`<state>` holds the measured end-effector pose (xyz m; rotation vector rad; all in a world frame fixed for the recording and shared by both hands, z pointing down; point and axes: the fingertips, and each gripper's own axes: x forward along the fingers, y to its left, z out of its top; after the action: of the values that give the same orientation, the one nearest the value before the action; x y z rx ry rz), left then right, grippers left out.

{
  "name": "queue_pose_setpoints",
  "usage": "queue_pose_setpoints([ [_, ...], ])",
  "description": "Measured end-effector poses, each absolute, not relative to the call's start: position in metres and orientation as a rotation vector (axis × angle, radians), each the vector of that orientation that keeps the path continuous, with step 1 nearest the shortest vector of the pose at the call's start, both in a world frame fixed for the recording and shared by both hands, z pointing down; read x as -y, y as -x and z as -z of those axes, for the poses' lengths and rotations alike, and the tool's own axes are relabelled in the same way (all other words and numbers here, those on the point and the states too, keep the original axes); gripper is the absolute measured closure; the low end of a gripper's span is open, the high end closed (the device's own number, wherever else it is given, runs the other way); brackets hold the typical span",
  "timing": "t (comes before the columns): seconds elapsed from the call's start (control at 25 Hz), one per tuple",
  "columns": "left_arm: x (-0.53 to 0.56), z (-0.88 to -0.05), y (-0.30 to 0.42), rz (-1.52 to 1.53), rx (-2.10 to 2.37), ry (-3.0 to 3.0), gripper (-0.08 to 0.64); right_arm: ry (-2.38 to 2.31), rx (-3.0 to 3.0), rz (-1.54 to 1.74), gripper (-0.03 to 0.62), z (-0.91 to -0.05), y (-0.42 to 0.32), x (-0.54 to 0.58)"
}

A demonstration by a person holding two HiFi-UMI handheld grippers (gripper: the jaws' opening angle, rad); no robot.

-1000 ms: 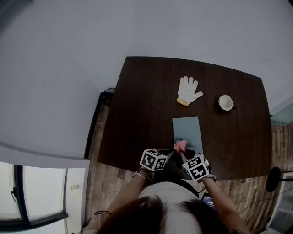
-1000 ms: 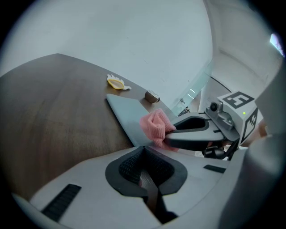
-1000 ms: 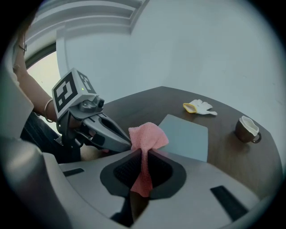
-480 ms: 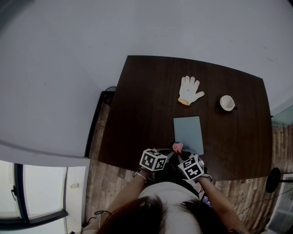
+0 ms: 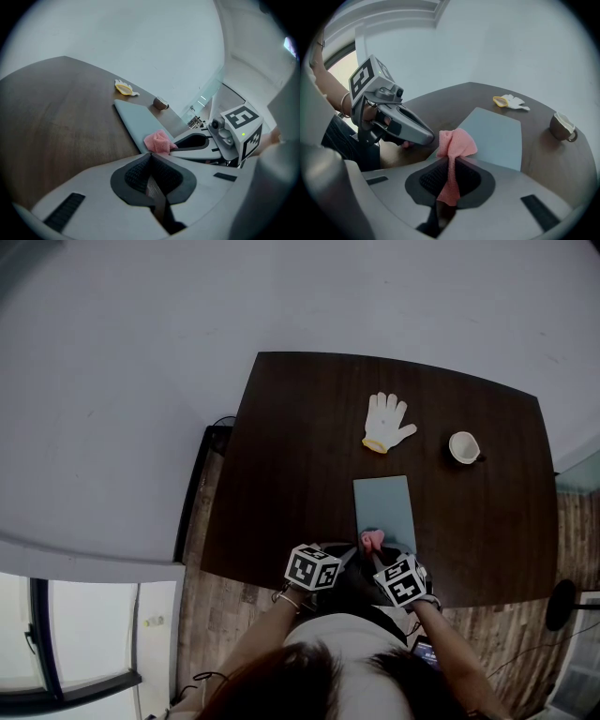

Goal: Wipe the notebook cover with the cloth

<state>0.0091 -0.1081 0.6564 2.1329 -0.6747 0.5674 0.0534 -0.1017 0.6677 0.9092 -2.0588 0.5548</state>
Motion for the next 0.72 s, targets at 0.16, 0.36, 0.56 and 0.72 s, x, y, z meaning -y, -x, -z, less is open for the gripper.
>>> queue_pose_setpoints([
  [0.16,0.108,-0.657,-0.009,-0.565,0.678,-2.130,0.541,-0.943,2.044,-0.564,0.552,-0.668,-0.067,0.103],
  [0.36,0.108,-0.657,-0.009,-0.570,0.683,-2.128,0.541,-0.992,2.043,-0.562,0.552,-0.666,-0.082,0.108],
  [0.56,0.108,-0.657,-0.010,-0.569,0.688,-2.127,0.541,-1.032,2.012,-0.565,0.552,-0.668,-0.102,0.108],
  [0.72,0.108,-0.657,-0.010,-0.569,0.693,-2.125,0.541,-1.066,1.983,-0.579,0.552,-0.667,-0.118,0.107],
])
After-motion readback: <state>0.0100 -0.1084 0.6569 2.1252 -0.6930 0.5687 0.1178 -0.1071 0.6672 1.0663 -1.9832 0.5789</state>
